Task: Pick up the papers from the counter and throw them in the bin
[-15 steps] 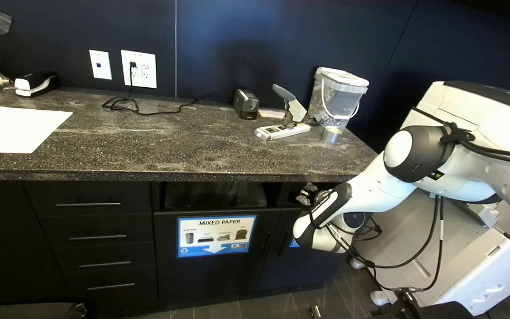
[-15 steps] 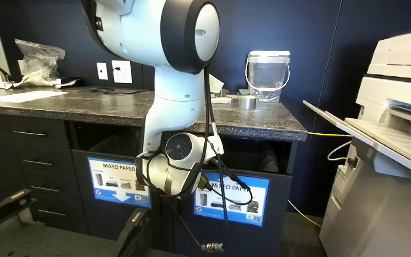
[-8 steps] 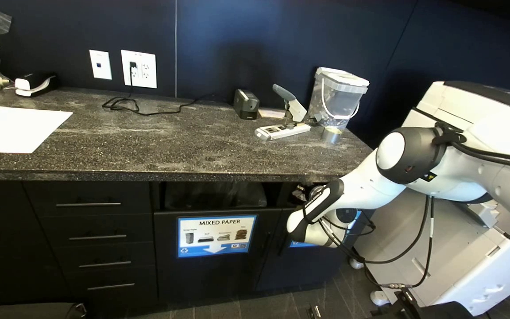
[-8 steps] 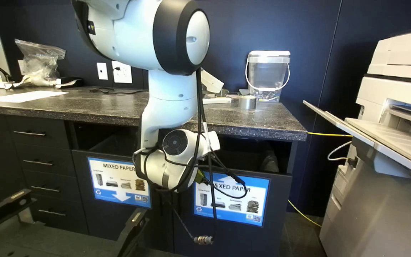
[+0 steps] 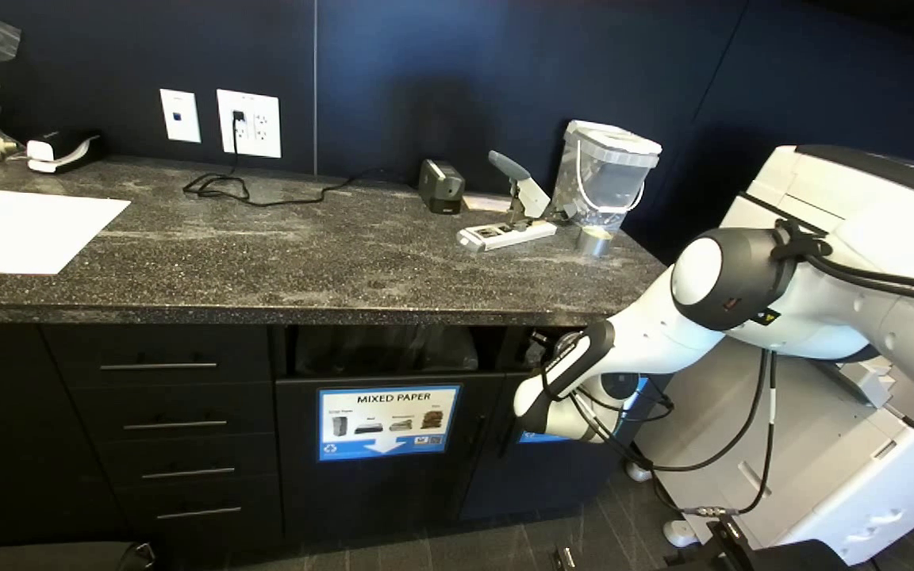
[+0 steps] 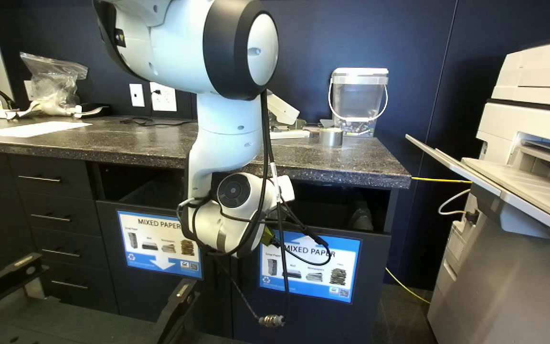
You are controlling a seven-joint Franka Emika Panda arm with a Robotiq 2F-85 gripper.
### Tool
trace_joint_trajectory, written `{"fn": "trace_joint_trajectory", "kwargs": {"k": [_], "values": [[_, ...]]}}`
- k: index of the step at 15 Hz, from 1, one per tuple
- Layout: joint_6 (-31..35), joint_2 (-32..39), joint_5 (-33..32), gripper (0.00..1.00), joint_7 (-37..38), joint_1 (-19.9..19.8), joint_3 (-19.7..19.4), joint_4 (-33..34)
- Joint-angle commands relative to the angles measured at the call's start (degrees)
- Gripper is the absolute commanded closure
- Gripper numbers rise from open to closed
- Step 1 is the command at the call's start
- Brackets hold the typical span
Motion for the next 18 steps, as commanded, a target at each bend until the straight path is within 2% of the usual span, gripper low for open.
{"fn": "trace_joint_trajectory", "kwargs": {"k": [1, 3, 8, 13, 18], "values": [[0.37, 0.0, 1.13, 0.05, -0.67, 1.69, -2.15, 0.85], [0.32, 0.0, 1.25, 0.0, -1.66, 2.22, -3.15, 0.8], [0.84, -0.3, 1.03, 0.0, -5.63, 3.54, -5.55, -0.21], [2.49, -3.96, 1.68, 0.0, -8.47, 4.79, -7.72, -5.99], [5.37, -9.7, 1.88, 0.0, -9.71, 4.87, -9.12, -14.63]]}}
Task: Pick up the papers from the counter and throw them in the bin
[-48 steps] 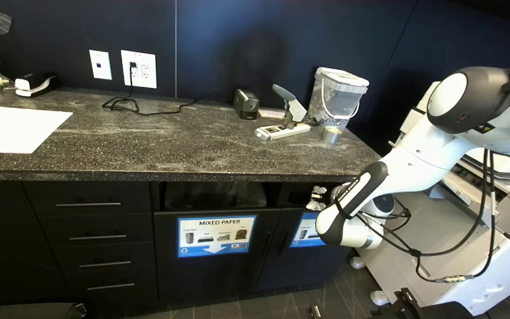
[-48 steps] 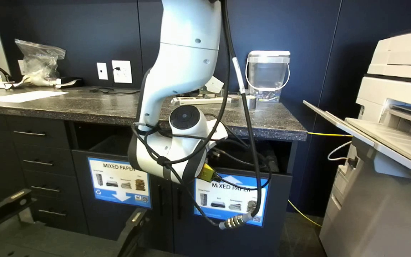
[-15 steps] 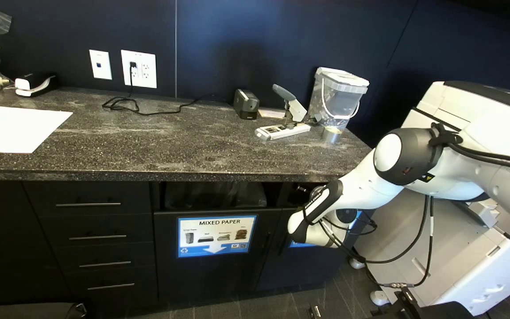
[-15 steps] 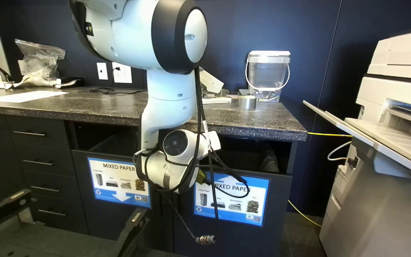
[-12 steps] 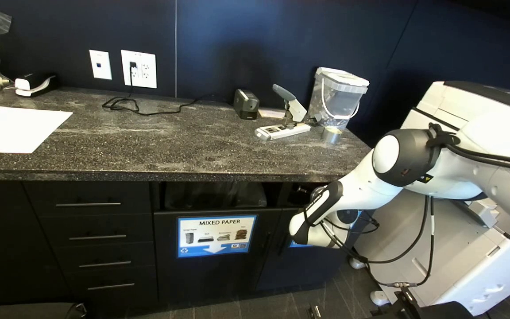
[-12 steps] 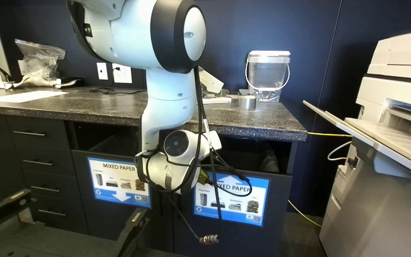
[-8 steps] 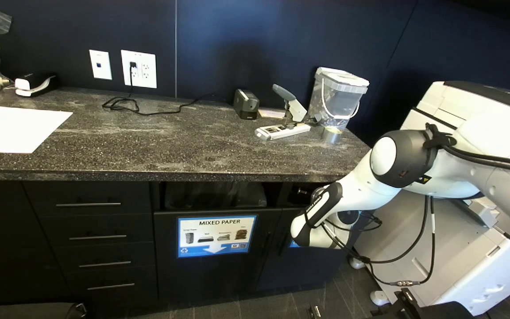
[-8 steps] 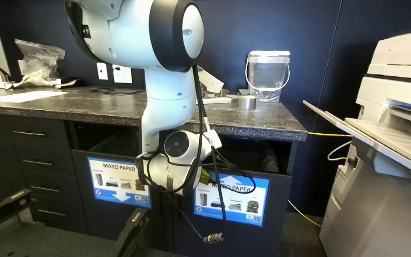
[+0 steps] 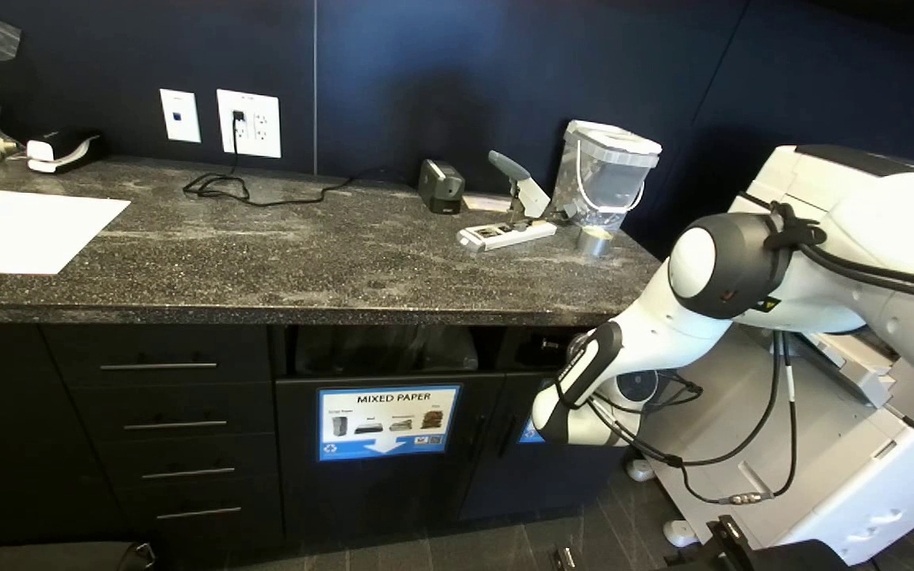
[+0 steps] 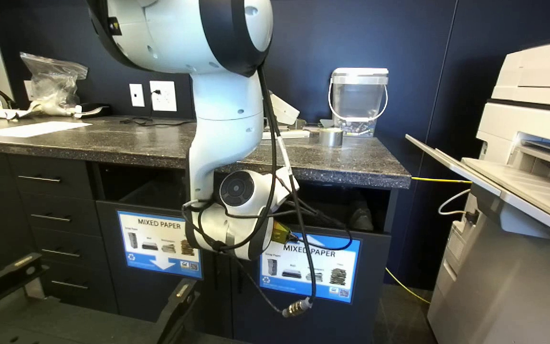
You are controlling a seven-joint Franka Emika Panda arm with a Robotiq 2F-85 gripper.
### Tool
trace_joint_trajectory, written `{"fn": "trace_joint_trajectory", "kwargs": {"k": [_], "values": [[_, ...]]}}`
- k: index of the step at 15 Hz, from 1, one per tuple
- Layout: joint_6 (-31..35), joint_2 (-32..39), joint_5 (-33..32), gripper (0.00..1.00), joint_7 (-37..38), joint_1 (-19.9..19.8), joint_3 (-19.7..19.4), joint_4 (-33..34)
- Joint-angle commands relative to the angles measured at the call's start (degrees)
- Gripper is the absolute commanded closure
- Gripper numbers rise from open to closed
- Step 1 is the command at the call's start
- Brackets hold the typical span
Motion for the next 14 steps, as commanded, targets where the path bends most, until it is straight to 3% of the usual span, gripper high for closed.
{"fn": "trace_joint_trajectory", "kwargs": {"k": [1, 4, 7, 14], "values": [[2.71, -6.88, 1.42, 0.0, -1.55, 1.07, -1.73, -9.52], [-2.03, -13.65, -3.46, 0.0, -0.53, 0.32, -2.02, -16.88], [-12.37, -22.14, -8.1, 0.0, -0.2, -0.39, -1.49, -25.19], [-44.88, -42.73, -9.04, 0.0, -4.28, -0.74, 0.23, -36.42]]}}
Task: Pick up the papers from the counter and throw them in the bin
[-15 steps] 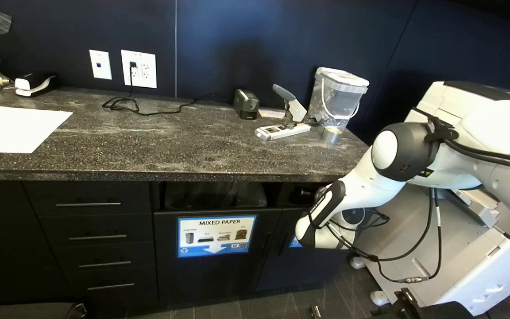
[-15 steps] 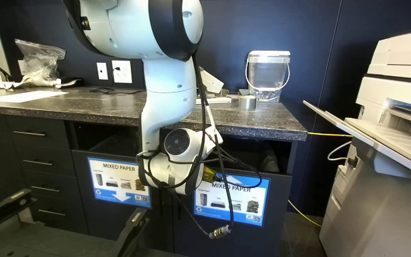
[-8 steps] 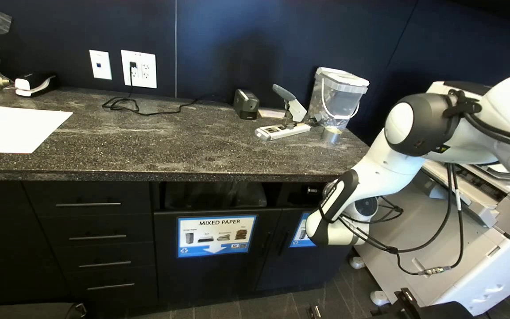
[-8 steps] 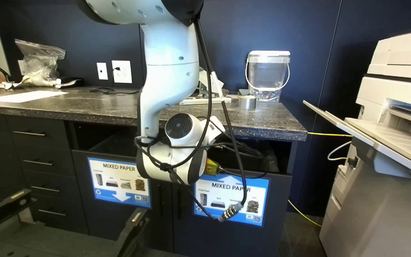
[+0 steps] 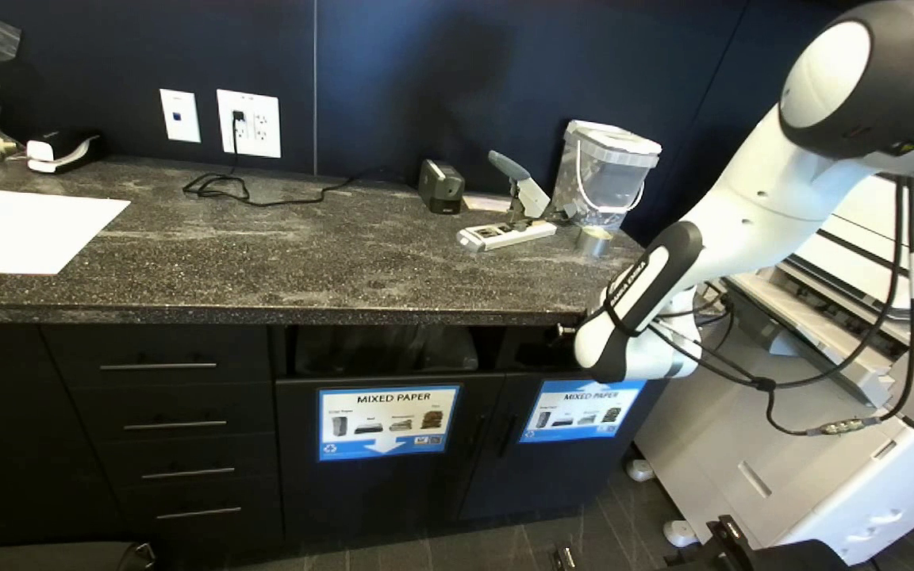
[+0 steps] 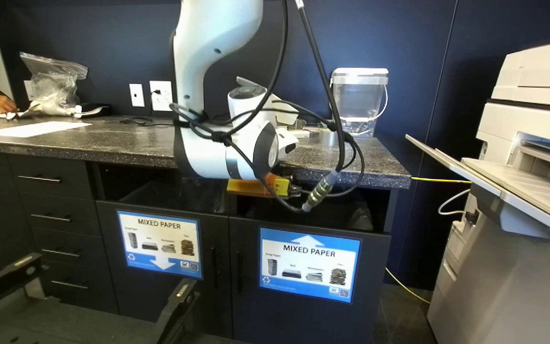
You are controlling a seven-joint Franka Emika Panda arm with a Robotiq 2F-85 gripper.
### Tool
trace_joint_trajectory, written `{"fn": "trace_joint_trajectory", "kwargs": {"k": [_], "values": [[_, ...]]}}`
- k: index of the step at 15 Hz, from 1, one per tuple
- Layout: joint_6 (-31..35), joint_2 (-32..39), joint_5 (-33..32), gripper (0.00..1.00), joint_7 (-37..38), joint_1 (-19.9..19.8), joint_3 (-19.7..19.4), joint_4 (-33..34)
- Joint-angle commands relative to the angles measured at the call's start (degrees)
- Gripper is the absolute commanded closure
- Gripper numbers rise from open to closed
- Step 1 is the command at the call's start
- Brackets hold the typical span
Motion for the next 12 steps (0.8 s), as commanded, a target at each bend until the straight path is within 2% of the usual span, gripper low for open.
{"fn": "trace_joint_trajectory", "kwargs": {"k": [1, 3, 5, 8, 10, 12], "values": [[-16.05, -14.33, -0.1, 0.0, -3.68, -0.59, 1.68, -8.97], [-25.91, -20.31, 0.71, 0.0, -6.01, -0.5, 2.66, -11.02], [-36.12, -25.7, 1.96, 0.0, -10.21, -2.38, 5.62, -12.16], [-51.45, -34.68, 8.79, 0.0, -20.55, -5.01, 10.45, -12.7], [-60.61, -40.73, 13.58, 0.0, -25.52, -4.13, 10.02, -12.95], [-68.21, -47.3, 15.08, 0.0, -26.3, -2.09, 7.43, -14.12]]}}
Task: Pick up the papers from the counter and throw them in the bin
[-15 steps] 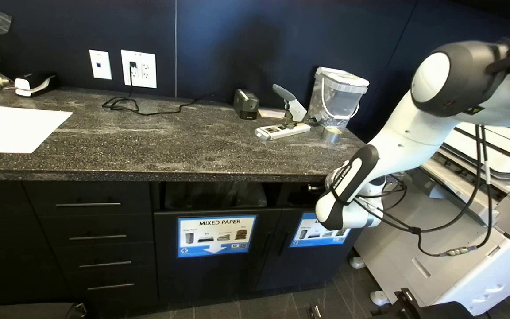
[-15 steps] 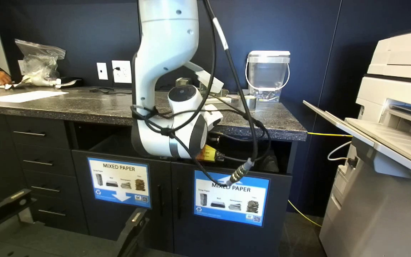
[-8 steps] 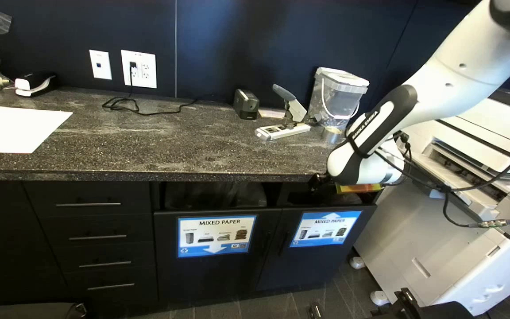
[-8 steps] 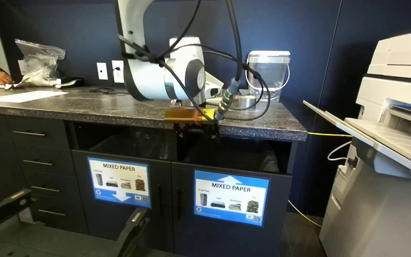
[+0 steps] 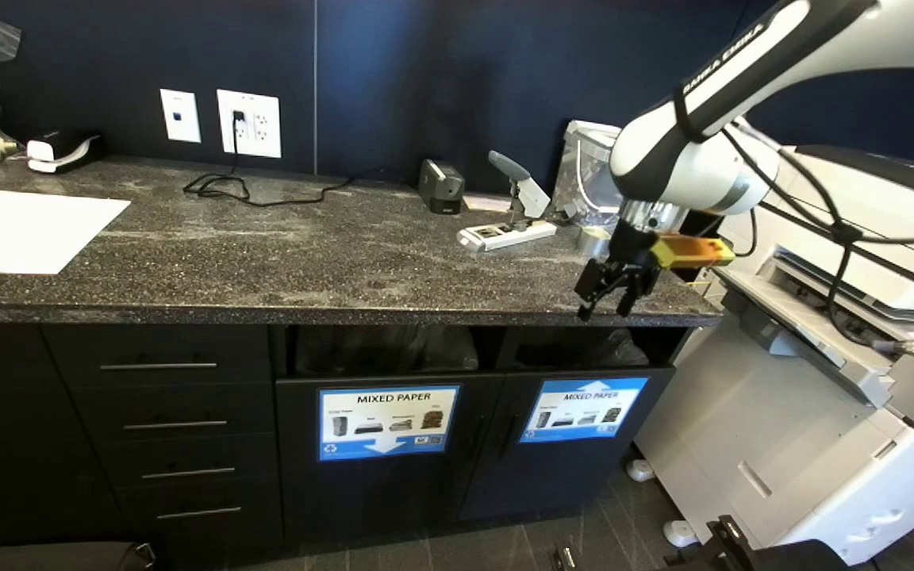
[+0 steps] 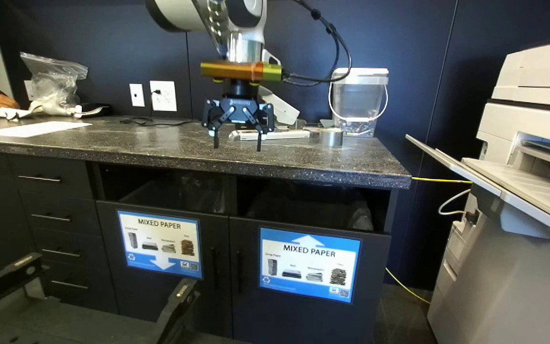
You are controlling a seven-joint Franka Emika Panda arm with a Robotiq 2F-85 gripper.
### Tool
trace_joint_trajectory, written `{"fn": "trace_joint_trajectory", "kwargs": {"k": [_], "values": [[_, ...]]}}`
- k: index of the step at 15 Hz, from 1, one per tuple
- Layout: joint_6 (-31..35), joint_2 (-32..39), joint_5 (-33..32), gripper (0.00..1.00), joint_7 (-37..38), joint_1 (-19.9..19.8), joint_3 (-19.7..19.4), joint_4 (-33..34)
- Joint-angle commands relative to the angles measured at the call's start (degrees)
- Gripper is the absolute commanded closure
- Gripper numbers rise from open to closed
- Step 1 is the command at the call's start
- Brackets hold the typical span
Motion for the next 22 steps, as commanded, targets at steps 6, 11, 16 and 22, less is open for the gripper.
{"fn": "trace_joint_trajectory", "kwargs": {"k": [6, 11, 16, 22], "values": [[-25.71, -30.68, 2.96, 0.0, 0.07, 4.42, -9.31, -9.92], [-26.03, -45.72, 0.96, 0.0, 12.86, 4.43, -10.74, -18.66], [-24.3, -55.88, 1.65, 0.0, 21.08, 3.65, -10.89, -26.36], [-26.89, -58.36, 0.93, 0.0, 23.63, 3.68, -11.13, -27.98]]}}
